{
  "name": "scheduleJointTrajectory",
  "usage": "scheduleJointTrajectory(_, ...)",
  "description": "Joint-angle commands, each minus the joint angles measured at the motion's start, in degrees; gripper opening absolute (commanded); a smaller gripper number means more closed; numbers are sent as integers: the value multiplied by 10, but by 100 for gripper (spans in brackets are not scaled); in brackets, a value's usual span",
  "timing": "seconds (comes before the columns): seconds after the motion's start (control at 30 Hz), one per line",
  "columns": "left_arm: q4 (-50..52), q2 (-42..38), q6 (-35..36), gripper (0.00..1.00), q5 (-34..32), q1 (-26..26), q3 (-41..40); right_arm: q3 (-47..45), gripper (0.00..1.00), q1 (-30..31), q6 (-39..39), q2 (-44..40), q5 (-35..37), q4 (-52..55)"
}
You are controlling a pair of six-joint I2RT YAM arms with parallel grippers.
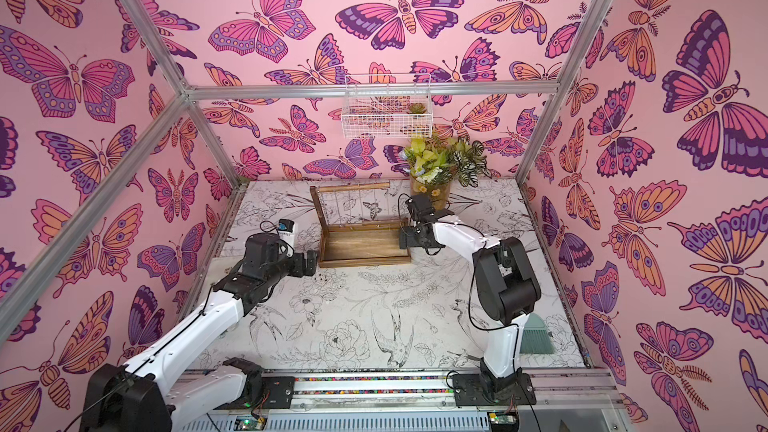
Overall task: Take the necklace off the jewelry display stand
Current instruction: Adjust the stand at the center of the board, then take off the necklace from the stand.
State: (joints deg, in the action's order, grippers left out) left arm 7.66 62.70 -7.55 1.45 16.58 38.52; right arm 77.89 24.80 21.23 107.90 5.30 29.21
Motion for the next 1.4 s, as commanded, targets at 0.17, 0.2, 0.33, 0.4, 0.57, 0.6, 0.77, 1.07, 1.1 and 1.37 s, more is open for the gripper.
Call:
scheduleJointTrajectory(0.17, 12, 3, 12, 100, -5, 6, 6, 18, 99, 3, 5, -29, -23, 53)
scheduleJointTrajectory(0.2, 13, 4, 13, 100, -4, 6, 8, 17, 99, 3, 2, -37, -28, 56)
scheduleJointTrajectory(0.33, 17, 8, 12, 100, -2, 7, 15, 16, 99, 3, -19, -66, -53, 81)
scheduleJointTrajectory(0.4, 20, 7, 13, 100, 1, 8, 18, 11, 99, 3, -29, -87, -66, 89)
scheduleJointTrajectory(0.57, 35, 6, 22, 100, 17, 8, 29, 10, 99, 4, -45, -137, -78, 98)
scheduleJointTrajectory(0.6, 40, 7, 26, 100, 25, 8, 34, 11, 99, 3, -50, -146, -83, 93)
scheduleJointTrajectory(0.77, 72, 25, 36, 100, 51, 8, 69, 15, 96, 4, -63, -167, -108, 51)
scheduleJointTrajectory(1.07, 98, 81, 51, 100, 102, 7, 115, -52, 87, 3, -87, -195, -127, -149)
scheduleJointTrajectory(1.1, 97, 84, 51, 100, 105, 7, 115, -52, 86, 3, -91, -187, -131, -162)
scheduleJointTrajectory(1.37, 72, 84, 45, 100, 177, 4, 98, -78, 81, 3, -96, -156, -153, -293)
